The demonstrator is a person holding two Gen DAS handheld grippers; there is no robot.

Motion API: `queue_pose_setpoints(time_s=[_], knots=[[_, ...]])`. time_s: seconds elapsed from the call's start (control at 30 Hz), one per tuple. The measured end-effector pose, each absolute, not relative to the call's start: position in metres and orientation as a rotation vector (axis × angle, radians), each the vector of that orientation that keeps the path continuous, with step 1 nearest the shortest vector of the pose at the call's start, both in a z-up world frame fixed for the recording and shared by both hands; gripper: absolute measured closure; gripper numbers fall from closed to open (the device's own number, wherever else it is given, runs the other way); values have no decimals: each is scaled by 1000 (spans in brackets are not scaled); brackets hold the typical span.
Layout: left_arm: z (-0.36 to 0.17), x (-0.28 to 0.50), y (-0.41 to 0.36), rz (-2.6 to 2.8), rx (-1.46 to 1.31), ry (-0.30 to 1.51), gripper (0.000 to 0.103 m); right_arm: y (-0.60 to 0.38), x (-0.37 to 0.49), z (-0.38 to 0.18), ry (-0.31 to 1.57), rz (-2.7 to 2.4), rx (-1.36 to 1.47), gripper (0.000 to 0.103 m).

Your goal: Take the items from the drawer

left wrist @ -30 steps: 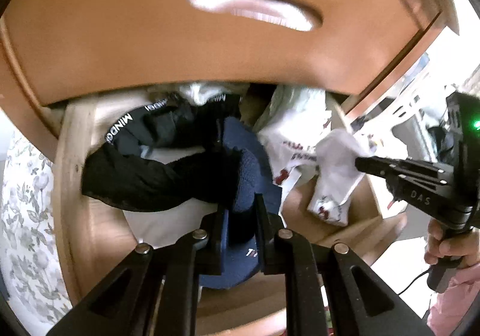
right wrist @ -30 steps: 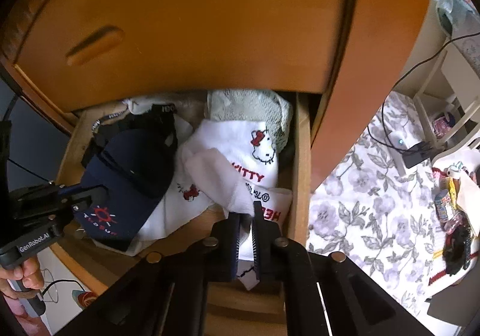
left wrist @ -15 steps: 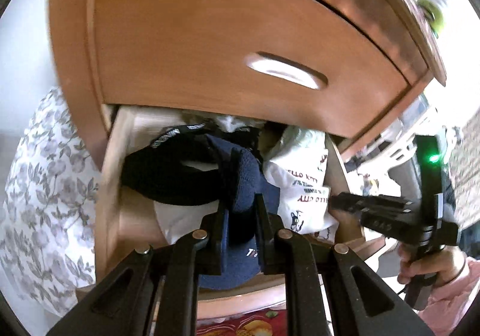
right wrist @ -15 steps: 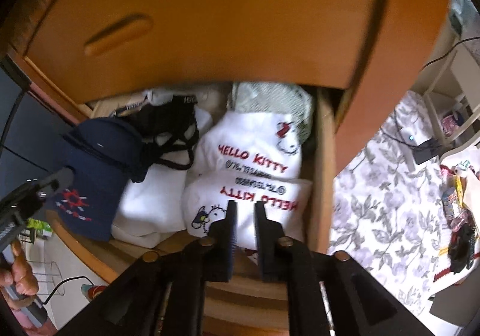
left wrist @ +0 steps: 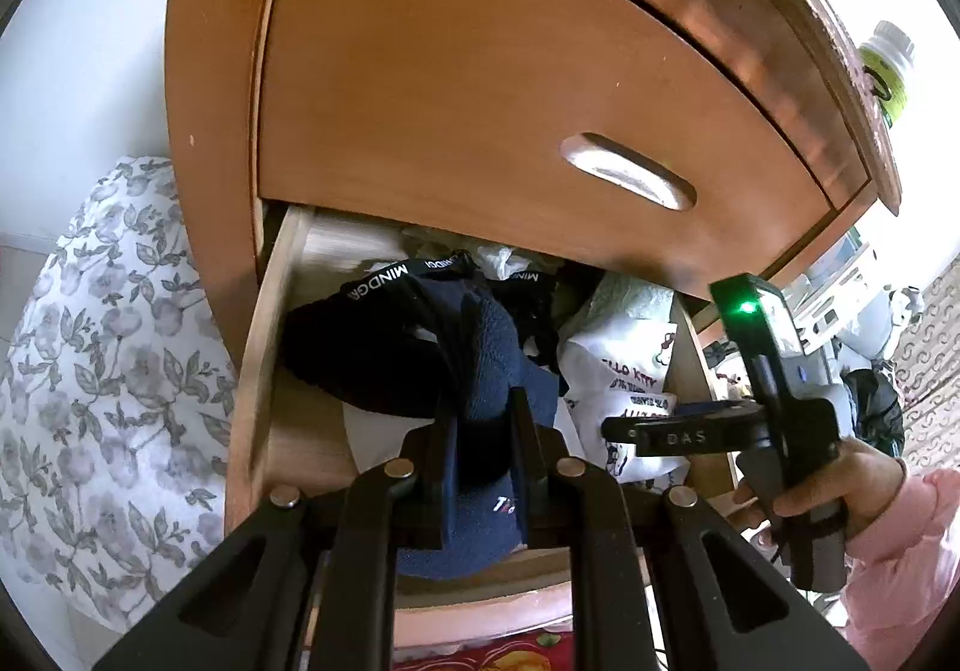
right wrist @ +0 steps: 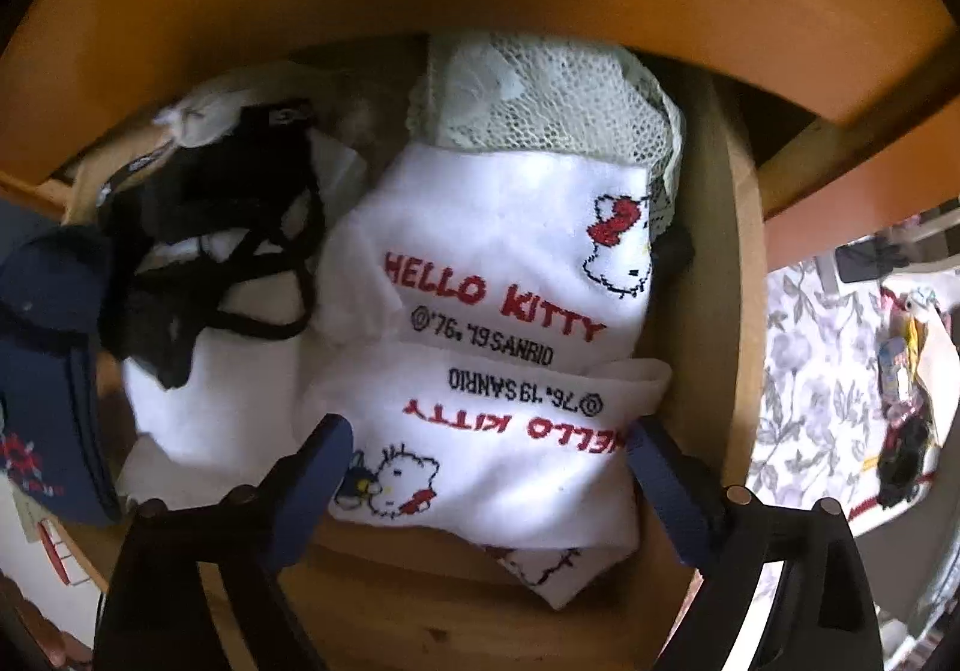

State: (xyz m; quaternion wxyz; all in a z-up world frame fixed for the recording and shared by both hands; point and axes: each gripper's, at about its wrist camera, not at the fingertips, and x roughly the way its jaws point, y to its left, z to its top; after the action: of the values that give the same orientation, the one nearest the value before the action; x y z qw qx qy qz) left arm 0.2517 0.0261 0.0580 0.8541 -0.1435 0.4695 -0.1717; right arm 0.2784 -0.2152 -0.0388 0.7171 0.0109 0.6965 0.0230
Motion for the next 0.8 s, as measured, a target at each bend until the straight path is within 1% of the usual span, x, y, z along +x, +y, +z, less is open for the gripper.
queue_pose_setpoints(time_s=[0.17,0.27,0.33,0.4,0.43,0.5,0.53,0.57,0.6,0.7,0.8], knots=[[53,254,24,-387,-303,994,88,-200,287,-52,1578,40,-62,4],[51,255,25,-395,-308,994,88,-195,289,-56,1584,30,-78,8],[50,256,25,-400,-314,993,88,-193,288,-55,1572,16,-111,16],[48,257,26,-402,-324,994,88,-196,287,-56,1558,3,-151,33],[47,257,27,-404,-329,995,88,-198,286,-55,1550,-1,-159,37],[46,257,28,-407,-336,996,88,-203,282,-54,1536,0,-156,52],[45,257,28,-408,-340,996,88,-204,281,-54,1531,1,-153,57],[44,257,28,-409,-344,997,88,-205,278,-54,1527,11,-141,66],[44,257,28,-411,-348,998,88,-205,275,-55,1521,28,-128,72],[41,256,29,-414,-359,1002,88,-203,266,-52,1488,70,-120,83],[39,255,32,-412,-372,1004,88,-201,258,-40,1435,106,-78,90]])
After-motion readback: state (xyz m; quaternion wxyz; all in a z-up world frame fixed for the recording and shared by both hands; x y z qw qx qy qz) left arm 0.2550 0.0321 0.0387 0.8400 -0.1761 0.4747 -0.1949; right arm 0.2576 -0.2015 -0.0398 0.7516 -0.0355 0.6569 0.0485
